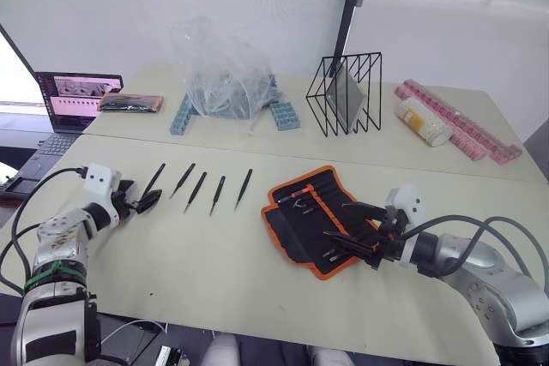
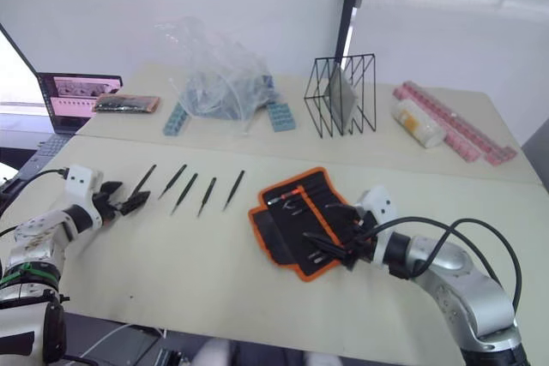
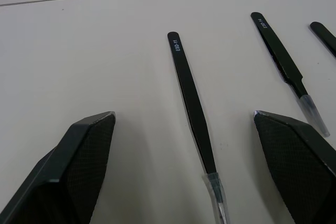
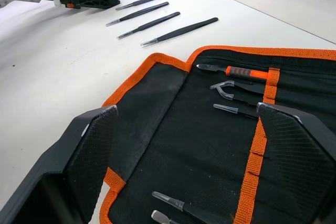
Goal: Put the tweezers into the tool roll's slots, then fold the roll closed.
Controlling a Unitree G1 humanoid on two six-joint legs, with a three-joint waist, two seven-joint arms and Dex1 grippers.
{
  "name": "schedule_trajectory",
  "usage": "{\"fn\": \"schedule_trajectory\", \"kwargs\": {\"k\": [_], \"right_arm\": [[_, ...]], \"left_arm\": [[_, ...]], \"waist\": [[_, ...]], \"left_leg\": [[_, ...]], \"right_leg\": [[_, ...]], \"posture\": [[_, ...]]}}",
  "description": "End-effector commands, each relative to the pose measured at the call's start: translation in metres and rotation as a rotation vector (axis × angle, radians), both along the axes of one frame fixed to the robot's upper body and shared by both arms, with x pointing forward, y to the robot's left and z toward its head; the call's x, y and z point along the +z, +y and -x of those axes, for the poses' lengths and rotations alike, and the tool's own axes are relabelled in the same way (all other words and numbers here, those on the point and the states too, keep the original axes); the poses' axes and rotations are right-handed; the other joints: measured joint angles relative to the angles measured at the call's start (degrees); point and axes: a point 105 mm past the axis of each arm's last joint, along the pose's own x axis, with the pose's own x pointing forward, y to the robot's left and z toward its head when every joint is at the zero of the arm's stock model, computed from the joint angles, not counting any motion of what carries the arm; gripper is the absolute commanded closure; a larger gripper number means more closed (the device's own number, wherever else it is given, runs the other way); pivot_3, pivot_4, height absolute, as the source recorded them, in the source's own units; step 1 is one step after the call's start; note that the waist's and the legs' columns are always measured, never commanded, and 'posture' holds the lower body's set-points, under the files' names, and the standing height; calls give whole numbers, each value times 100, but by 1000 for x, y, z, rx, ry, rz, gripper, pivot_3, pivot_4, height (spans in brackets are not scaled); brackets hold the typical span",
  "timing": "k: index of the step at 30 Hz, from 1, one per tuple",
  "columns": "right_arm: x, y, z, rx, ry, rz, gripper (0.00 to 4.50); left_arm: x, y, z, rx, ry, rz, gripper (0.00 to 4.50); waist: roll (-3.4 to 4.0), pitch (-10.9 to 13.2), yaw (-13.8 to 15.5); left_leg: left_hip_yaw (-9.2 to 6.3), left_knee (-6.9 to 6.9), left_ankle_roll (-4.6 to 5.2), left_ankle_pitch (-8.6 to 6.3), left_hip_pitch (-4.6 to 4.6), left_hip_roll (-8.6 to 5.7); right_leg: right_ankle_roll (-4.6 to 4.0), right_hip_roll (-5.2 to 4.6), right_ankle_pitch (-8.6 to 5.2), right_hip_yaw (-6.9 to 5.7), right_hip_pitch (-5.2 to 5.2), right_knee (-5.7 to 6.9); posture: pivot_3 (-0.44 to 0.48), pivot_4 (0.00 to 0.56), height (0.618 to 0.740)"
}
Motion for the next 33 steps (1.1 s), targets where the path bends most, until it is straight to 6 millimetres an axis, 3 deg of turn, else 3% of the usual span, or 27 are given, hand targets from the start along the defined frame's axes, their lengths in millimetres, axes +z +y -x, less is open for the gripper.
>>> {"fn": "schedule_trajectory", "kwargs": {"k": [1,13,18,23,26,30,33], "right_arm": [[10,-1,2,-10,-40,-11,0],[8,-2,6,-23,-37,-13,0],[7,-1,7,-24,-41,-6,0],[3,0,11,-43,-38,-8,0],[-1,-4,10,-96,-51,-14,797],[-9,-9,9,-161,-53,-19,2196],[-18,-10,6,-218,-55,-24,3172]], "left_arm": [[-22,-13,-1,-24,85,4,608],[-25,-15,-5,-3,100,2,4486],[-22,-14,-5,-1,81,2,4486],[-3,-13,-6,-29,10,-10,4486],[15,-14,-4,-58,-49,-41,4500],[42,-19,2,-107,-115,-89,4500],[70,-40,8,-194,-169,-131,4500]], "waist": [[1,-1,8],[1,-1,-1],[2,-1,-4],[1,-1,-9],[0,0,-31],[-5,3,-101],[-21,7,-155]], "left_leg": [[-1,0,0,0,1,-1],[-2,1,0,0,21,-1],[-2,1,0,0,27,-1],[-3,1,0,0,27,-1],[-3,1,0,-1,23,-1],[-4,0,0,-1,19,1],[-6,0,0,-1,15,3]], "right_leg": [[1,0,0,0,3,0],[5,0,-3,0,27,-4],[27,0,-16,0,35,-6],[27,0,-16,0,36,-6],[28,0,-16,0,35,-8],[27,0,-16,0,28,-5],[27,3,-16,-1,23,-3]], "posture": [[0,150,720],[0,150,720],[0,150,720],[0,150,720],[0,150,720],[0,150,720],[0,150,720]]}}
